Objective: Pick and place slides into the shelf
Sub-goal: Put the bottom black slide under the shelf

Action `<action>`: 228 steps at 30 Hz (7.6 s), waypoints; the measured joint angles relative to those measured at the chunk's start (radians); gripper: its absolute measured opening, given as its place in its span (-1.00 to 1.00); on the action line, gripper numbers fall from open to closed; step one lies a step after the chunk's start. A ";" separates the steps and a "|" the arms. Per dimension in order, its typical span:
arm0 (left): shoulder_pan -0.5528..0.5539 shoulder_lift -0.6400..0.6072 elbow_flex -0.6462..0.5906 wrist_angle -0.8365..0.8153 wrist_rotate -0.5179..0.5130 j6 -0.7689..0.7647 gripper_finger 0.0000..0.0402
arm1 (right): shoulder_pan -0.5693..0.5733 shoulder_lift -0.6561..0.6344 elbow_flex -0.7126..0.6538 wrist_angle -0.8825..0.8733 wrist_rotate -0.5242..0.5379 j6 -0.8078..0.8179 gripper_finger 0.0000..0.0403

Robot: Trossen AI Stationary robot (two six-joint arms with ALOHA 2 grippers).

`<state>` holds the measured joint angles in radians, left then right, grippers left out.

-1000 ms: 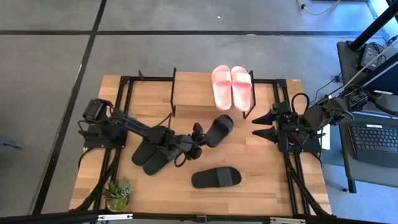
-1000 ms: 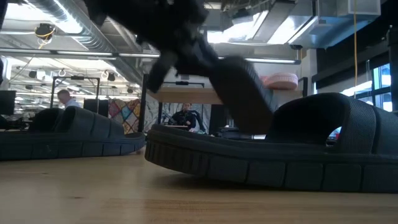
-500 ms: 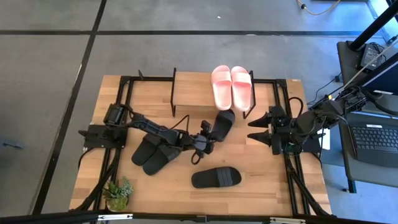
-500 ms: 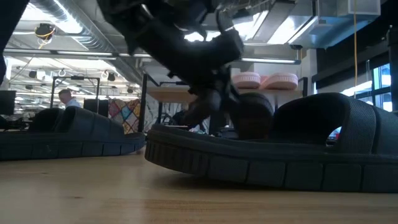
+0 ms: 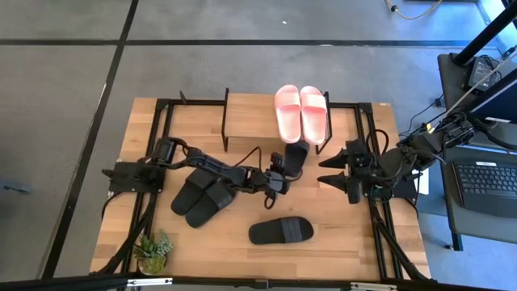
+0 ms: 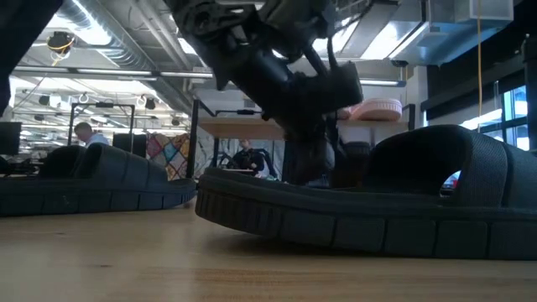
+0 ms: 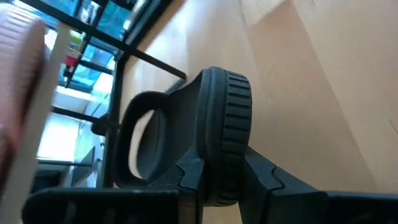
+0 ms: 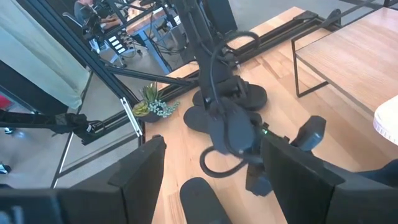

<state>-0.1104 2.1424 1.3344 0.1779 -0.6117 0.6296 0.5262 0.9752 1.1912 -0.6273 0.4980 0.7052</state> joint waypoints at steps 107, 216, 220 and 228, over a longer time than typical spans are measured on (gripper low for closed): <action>0.016 0.025 0.023 0.064 0.034 -0.078 -0.61 | -0.172 0.364 -0.566 0.378 0.226 -0.747 0.31; 0.532 -1.031 -0.580 0.019 0.907 -0.385 0.29 | -0.394 0.486 -0.576 0.380 -0.051 -1.236 -0.78; 0.538 -1.031 -0.580 0.016 0.907 -0.389 0.29 | -0.394 0.500 -0.576 0.370 -0.047 -1.270 -0.78; 0.537 -1.031 -0.580 0.016 0.908 -0.391 0.29 | -0.393 0.503 -0.576 0.365 -0.046 -1.274 -0.67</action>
<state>0.4271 1.1114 0.7544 0.1944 0.2966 0.2390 0.1329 1.4784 0.6147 -0.2620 0.4522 -0.5689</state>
